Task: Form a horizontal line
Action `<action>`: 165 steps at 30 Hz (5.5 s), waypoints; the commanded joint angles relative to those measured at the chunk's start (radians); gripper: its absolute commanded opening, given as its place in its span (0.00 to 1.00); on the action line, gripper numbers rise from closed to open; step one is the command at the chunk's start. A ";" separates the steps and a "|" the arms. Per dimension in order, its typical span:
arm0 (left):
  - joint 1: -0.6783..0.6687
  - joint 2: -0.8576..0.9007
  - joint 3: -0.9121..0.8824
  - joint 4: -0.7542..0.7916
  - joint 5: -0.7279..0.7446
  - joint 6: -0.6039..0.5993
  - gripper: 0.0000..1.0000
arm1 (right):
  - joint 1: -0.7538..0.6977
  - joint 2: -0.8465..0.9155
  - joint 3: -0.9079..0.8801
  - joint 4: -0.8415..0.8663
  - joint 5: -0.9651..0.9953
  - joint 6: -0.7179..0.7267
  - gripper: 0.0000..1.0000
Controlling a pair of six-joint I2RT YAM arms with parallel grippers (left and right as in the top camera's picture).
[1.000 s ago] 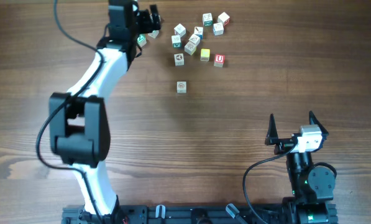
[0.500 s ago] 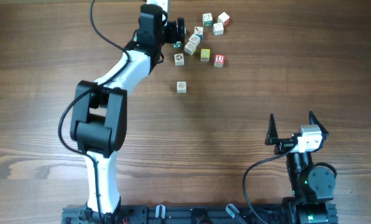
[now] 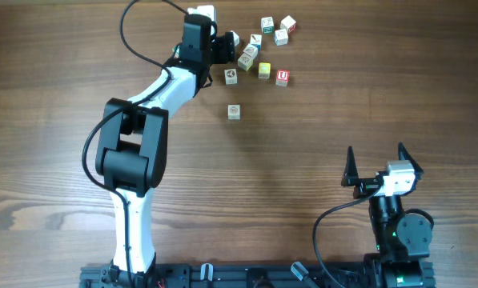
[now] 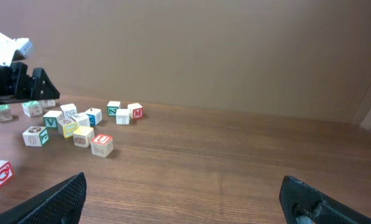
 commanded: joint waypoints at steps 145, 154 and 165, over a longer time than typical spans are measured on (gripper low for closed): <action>-0.371 -0.347 -0.175 -0.575 -0.265 -0.512 0.28 | 0.005 -0.003 -0.001 0.003 -0.016 -0.009 0.99; -0.394 -0.253 -0.200 -0.491 -0.262 -0.530 0.28 | 0.005 -0.003 -0.001 0.003 -0.016 -0.009 1.00; -0.406 -0.182 -0.200 -0.475 -0.262 -0.530 0.32 | 0.005 -0.003 -0.001 0.003 -0.016 -0.009 1.00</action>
